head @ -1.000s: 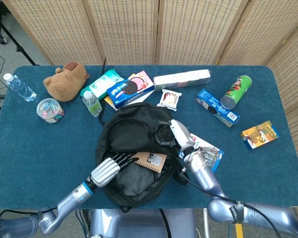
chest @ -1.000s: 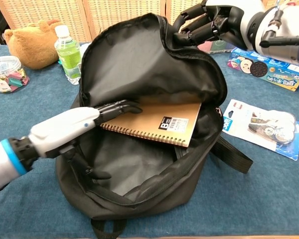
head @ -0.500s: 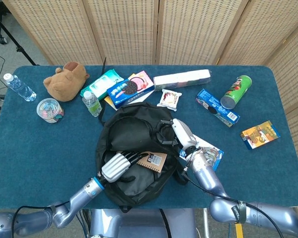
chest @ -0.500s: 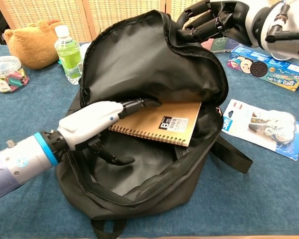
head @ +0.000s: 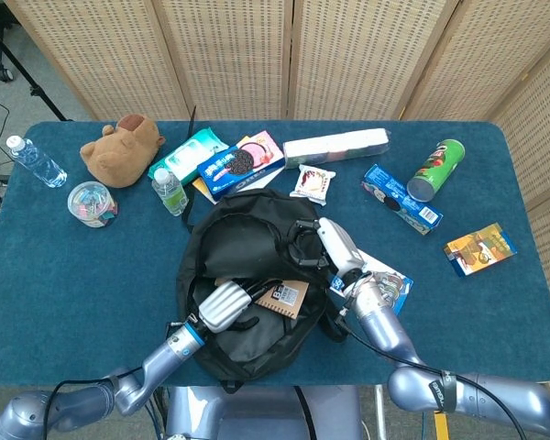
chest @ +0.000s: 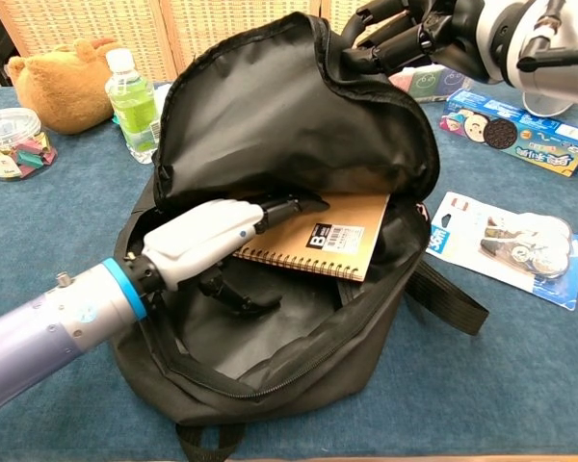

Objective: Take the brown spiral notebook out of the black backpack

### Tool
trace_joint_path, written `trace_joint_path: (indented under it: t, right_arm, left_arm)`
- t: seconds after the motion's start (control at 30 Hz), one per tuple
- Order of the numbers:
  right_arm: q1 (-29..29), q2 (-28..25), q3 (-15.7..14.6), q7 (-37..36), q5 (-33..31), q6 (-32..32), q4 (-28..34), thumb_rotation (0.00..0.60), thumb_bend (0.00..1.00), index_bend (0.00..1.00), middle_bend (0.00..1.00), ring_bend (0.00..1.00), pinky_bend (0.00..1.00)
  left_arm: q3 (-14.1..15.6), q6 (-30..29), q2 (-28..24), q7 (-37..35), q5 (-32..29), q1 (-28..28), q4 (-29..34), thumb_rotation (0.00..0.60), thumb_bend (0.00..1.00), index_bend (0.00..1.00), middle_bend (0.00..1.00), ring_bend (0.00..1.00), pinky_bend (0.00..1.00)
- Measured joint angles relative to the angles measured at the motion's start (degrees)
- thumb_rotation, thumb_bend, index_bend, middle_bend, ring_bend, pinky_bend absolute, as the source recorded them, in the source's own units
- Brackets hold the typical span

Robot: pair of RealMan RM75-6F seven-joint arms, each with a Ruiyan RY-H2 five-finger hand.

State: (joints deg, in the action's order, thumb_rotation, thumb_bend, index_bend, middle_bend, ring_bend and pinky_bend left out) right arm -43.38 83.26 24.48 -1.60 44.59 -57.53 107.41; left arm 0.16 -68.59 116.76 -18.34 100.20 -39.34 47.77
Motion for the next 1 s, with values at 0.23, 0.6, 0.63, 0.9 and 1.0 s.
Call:
trace_joint_path:
  t: [0.23, 0.6, 0.63, 0.9, 1.0]
  right_arm:
    - [0.1, -0.9, -0.1, -0.9, -0.1, 0.4, 0.6, 0.600, 0.75, 0.62, 0.67, 0.46, 0.28]
    - [0.8, -3.8, 0.0, -2.1, 0.3, 1.0, 1.9, 0.600, 0.75, 0.62, 0.68, 0.46, 0.28]
    - [0.9, -4.0, 0.0, -2.3, 0.4, 1.1, 1.9, 0.600, 0.75, 0.62, 0.68, 0.46, 0.28]
    - [1.4, -5.0, 0.0, -4.0, 0.9, 1.5, 2.0, 0.600, 0.75, 0.62, 0.68, 0.46, 0.28]
    - [1.5, -5.3, 0.1, -4.5, 1.0, 1.6, 2.0, 0.600, 0.75, 0.62, 0.68, 0.46, 0.28]
  left_arm:
    - [-0.6, 0.8, 3.1, 0.7, -0.8, -1.9, -4.0, 0.600, 0.31, 0.11, 0.00, 0.02, 0.13]
    - [-2.0, 1.0, 8.6, 0.3, -2.7, -4.3, -12.2, 0.600, 0.34, 0.11, 0.00, 0.02, 0.13]
    - [-2.1, 0.7, 8.9, 0.3, -2.8, -4.4, -12.8, 0.600, 0.38, 0.11, 0.00, 0.02, 0.13]
    - [-2.8, -1.4, 11.2, 0.0, -3.7, -5.2, -16.7, 0.600, 0.47, 0.11, 0.00, 0.02, 0.13]
    - [-3.0, -1.8, 12.0, 0.4, -3.9, -5.7, -18.2, 0.600, 0.47, 0.11, 0.00, 0.02, 0.13]
